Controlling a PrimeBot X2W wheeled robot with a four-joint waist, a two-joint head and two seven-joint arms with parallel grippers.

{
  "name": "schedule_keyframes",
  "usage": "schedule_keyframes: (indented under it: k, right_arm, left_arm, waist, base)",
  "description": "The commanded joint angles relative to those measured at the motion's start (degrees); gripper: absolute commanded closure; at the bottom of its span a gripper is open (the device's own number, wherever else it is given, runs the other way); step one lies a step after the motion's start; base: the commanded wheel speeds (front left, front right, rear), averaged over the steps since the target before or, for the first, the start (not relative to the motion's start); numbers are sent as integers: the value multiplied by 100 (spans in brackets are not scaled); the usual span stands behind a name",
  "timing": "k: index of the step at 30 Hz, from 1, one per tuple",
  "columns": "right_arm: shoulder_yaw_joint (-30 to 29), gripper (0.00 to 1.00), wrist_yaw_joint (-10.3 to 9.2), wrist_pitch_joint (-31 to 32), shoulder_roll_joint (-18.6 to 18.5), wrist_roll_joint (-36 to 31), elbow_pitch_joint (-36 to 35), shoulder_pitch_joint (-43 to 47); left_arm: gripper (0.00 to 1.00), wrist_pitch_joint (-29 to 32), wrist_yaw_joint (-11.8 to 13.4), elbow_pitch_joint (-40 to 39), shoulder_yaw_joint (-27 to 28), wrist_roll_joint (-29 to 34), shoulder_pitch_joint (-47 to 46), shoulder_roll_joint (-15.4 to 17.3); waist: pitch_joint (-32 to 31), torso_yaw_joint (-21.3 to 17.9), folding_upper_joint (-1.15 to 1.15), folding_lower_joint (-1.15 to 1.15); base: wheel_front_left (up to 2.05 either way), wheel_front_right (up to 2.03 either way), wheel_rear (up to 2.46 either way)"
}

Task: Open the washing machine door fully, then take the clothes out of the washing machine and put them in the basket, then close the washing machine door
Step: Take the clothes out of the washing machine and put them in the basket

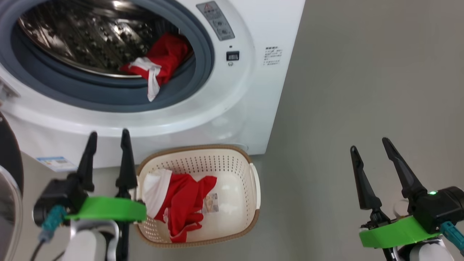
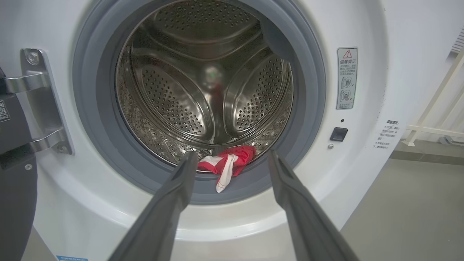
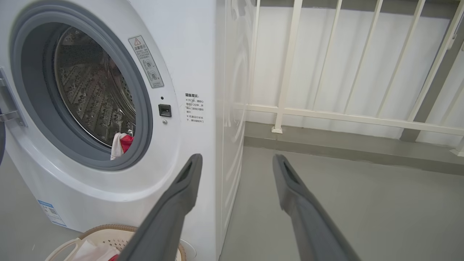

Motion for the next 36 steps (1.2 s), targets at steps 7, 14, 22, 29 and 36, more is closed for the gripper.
schedule_keyframes:
  k: [7,14,22,29,36]
  right_arm:
    - [213,0,26,-36,-48,-9,-214,-443]
    - [222,0,26,-36,-48,-23,-230,-704]
    - [276,0,26,-36,-48,-63,-295,-1027]
    - [312,0,26,-36,-48,-87,-320,-1193]
    - [382,0,26,-36,-48,-72,-296,-1306]
  left_arm:
    - [0,-35,-65,345,225,33,-930,178]
    - [0,-19,-79,872,252,-8,-1938,296]
    - [0,-16,-213,1668,354,-130,-3159,538]
    - [0,-27,-352,2378,417,-208,-3971,689]
    - [0,82,-508,3046,302,-234,-4679,783]
  waist:
    - [653,-5,0,0]
    - [1241,-20,0,0]
    - [1834,-55,0,0]
    - [2131,-100,0,0]
    - [2294,-148,0,0]
  base:
    - [0,0,0]
    - [0,0,0]
    - [0,0,0]
    - [0,0,0]
    - [0,0,0]
